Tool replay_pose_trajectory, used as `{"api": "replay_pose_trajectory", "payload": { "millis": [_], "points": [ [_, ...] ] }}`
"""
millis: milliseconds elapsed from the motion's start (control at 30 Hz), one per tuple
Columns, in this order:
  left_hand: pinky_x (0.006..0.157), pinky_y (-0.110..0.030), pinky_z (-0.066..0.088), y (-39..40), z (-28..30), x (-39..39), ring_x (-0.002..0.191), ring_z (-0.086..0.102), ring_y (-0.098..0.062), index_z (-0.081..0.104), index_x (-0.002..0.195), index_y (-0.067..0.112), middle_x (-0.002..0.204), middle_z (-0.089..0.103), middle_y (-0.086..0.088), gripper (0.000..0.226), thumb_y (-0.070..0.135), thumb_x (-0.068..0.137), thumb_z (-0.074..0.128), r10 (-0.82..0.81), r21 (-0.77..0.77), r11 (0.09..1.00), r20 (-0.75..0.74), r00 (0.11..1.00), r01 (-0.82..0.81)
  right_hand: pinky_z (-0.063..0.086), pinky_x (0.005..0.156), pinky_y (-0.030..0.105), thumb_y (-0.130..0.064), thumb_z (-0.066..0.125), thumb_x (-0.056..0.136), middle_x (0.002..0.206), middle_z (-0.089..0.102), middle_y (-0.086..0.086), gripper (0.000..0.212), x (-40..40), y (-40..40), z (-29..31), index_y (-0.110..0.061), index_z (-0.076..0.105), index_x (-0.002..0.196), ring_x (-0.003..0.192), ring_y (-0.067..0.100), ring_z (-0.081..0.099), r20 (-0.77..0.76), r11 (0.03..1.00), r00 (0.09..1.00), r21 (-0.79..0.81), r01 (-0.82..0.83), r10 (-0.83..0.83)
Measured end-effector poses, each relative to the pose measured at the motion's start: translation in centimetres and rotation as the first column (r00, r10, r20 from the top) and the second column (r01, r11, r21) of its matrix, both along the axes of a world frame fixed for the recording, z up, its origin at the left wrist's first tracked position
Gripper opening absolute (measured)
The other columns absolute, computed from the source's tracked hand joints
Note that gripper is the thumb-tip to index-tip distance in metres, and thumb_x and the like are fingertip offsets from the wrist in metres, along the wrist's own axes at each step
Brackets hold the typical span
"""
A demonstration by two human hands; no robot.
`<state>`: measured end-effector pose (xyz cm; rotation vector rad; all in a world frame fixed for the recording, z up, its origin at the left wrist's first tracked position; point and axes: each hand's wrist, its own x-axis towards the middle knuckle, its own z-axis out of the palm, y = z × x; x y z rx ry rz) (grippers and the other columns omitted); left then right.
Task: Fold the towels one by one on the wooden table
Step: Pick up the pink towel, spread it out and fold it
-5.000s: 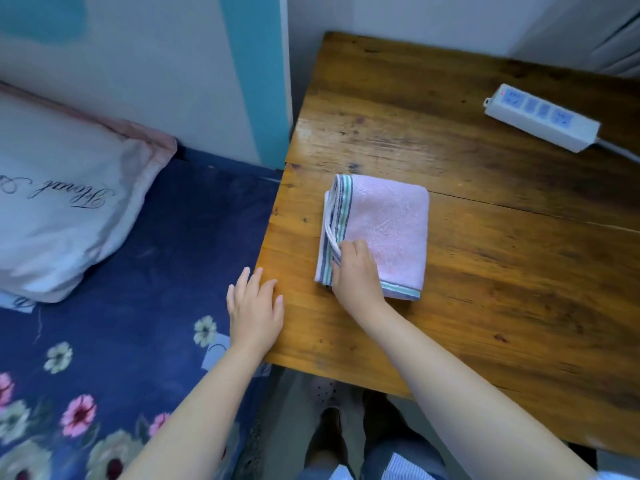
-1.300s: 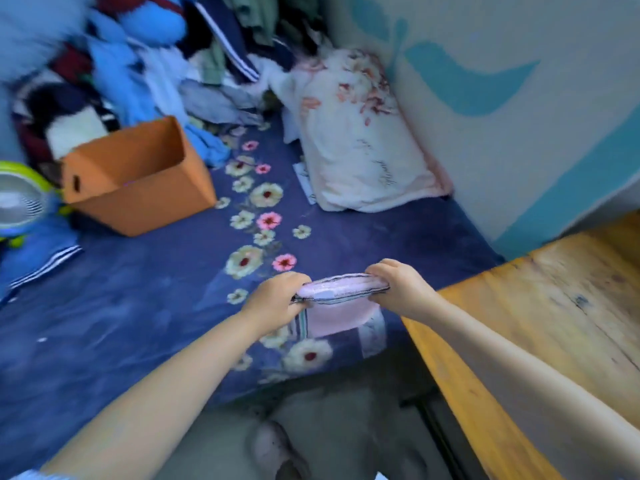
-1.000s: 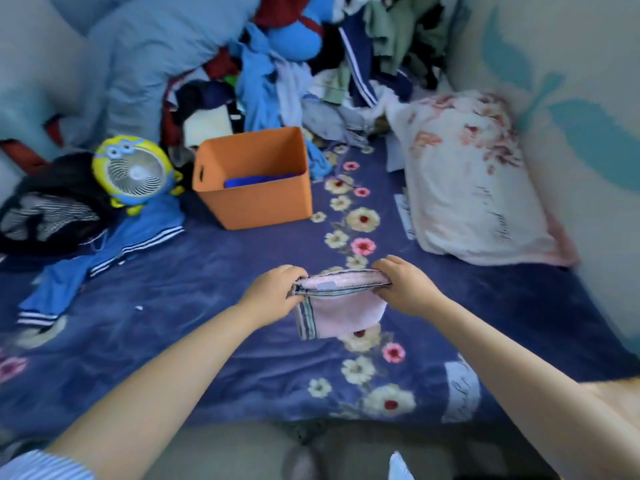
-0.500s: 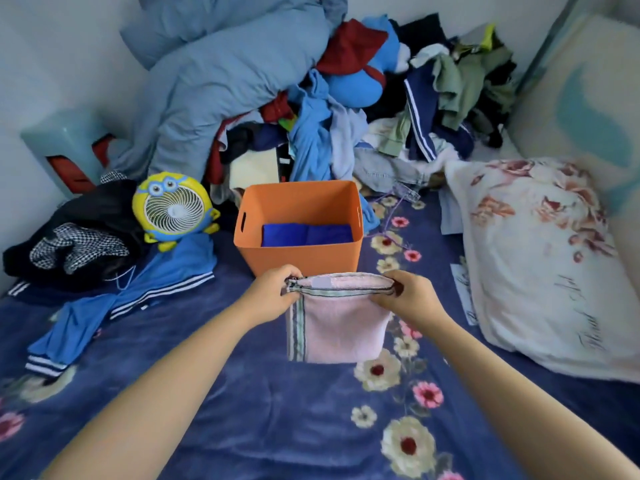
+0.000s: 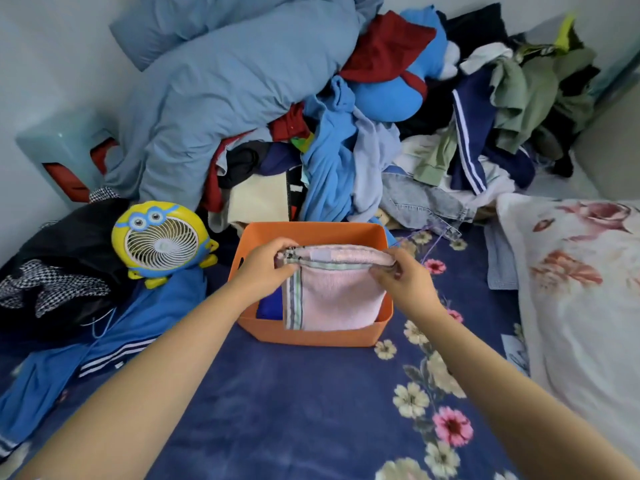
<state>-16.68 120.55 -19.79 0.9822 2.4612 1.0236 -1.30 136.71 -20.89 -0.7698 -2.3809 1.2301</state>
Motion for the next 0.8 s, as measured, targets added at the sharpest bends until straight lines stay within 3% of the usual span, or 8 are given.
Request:
{"api": "replay_pose_trajectory", "payload": {
  "millis": [100, 167, 267, 400, 533, 600, 700, 800],
  "points": [
    [0.069, -0.005, 0.042, 2.9, -2.2, -4.2, 0.097, 0.051, -0.010, 0.055, 0.117, 0.008, 0.093, 0.056, 0.011, 0.032, 0.000, 0.086, 0.059, 0.093, 0.161, 0.978, 0.247, 0.965, -0.136, 0.030, 0.058, 0.017, -0.009, 0.056, 0.089, 0.078, 0.050, -0.006, 0.025, -4.9, 2.8, -1.5, -0.003, 0.053, 0.113, 0.073, 0.011, 0.047, 0.021, 0.999, 1.000, -0.043, 0.013, -0.012],
    [0.079, -0.012, 0.045, 4.5, -4.4, -6.3, 0.101, 0.052, -0.014, 0.054, 0.113, 0.012, 0.093, 0.058, 0.009, 0.030, -0.001, 0.086, 0.058, 0.118, 0.243, 0.939, 0.441, 0.890, -0.244, 0.031, 0.065, 0.019, -0.011, 0.053, 0.091, 0.090, 0.052, 0.000, 0.027, -7.4, 4.2, -3.0, -0.003, 0.050, 0.116, 0.080, 0.015, 0.048, 0.055, 0.998, 0.998, -0.052, 0.019, -0.016],
    [0.092, -0.029, 0.044, 7.1, -9.3, -8.7, 0.104, 0.053, -0.017, 0.053, 0.115, 0.014, 0.112, 0.058, -0.005, 0.029, 0.006, 0.087, 0.059, 0.215, 0.178, 0.906, 0.590, 0.779, -0.384, 0.036, 0.066, 0.028, -0.013, 0.046, 0.094, 0.100, 0.056, 0.011, 0.031, -11.1, 6.2, -6.4, -0.004, 0.043, 0.124, 0.082, 0.022, 0.050, 0.182, 0.998, 0.982, -0.023, 0.050, -0.045],
    [0.087, -0.028, 0.041, 10.3, -16.5, -10.0, 0.104, 0.055, -0.022, 0.053, 0.117, 0.003, 0.116, 0.059, -0.012, 0.026, 0.012, 0.093, 0.051, 0.376, -0.010, 0.897, 0.544, 0.750, -0.442, 0.038, 0.071, 0.035, -0.010, 0.041, 0.095, 0.116, 0.054, 0.025, 0.033, -15.1, 7.7, -12.6, 0.003, 0.033, 0.124, 0.102, 0.038, 0.055, 0.471, 0.998, 0.881, 0.064, 0.027, -0.054],
    [0.084, -0.037, 0.042, 13.0, -22.7, -10.3, 0.110, 0.053, -0.035, 0.049, 0.115, -0.005, 0.117, 0.056, -0.022, 0.028, 0.014, 0.096, 0.042, 0.434, -0.303, 0.894, 0.400, 0.807, -0.330, 0.039, 0.095, 0.037, -0.007, 0.035, 0.095, 0.130, 0.046, 0.025, 0.042, -17.1, 8.8, -19.2, 0.002, 0.025, 0.135, 0.119, 0.037, 0.048, 0.689, 0.998, 0.722, 0.059, 0.030, -0.063],
    [0.089, -0.039, 0.043, 14.2, -24.7, -10.6, 0.114, 0.051, -0.036, 0.045, 0.122, -0.005, 0.125, 0.052, -0.023, 0.033, 0.015, 0.096, 0.040, 0.428, -0.383, 0.881, 0.397, 0.812, -0.277, 0.037, 0.100, 0.038, -0.010, 0.034, 0.095, 0.136, 0.043, 0.023, 0.050, -17.7, 9.4, -21.9, 0.000, 0.016, 0.141, 0.124, 0.035, 0.046, 0.721, 0.997, 0.690, 0.068, 0.030, -0.069],
    [0.088, -0.038, 0.044, 15.7, -27.2, -11.7, 0.117, 0.050, -0.036, 0.039, 0.130, -0.001, 0.130, 0.049, -0.020, 0.036, 0.015, 0.098, 0.039, 0.443, -0.433, 0.863, 0.402, 0.801, -0.260, 0.038, 0.085, 0.032, -0.017, 0.028, 0.098, 0.133, 0.047, 0.021, 0.040, -19.2, 10.7, -25.3, -0.002, 0.028, 0.136, 0.119, 0.033, 0.049, 0.683, 0.987, 0.716, 0.052, 0.151, -0.145],
    [0.079, -0.036, 0.044, 17.0, -29.7, -13.0, 0.110, 0.053, -0.035, 0.038, 0.131, 0.003, 0.126, 0.052, -0.019, 0.036, 0.013, 0.097, 0.041, 0.468, -0.376, 0.870, 0.422, 0.776, -0.320, 0.028, 0.108, 0.034, -0.037, 0.017, 0.099, 0.144, 0.038, 0.017, 0.054, -20.2, 11.4, -28.0, -0.005, 0.033, 0.139, 0.133, 0.029, 0.036, 0.575, 0.953, 0.781, -0.007, 0.303, -0.244]
  ]
}}
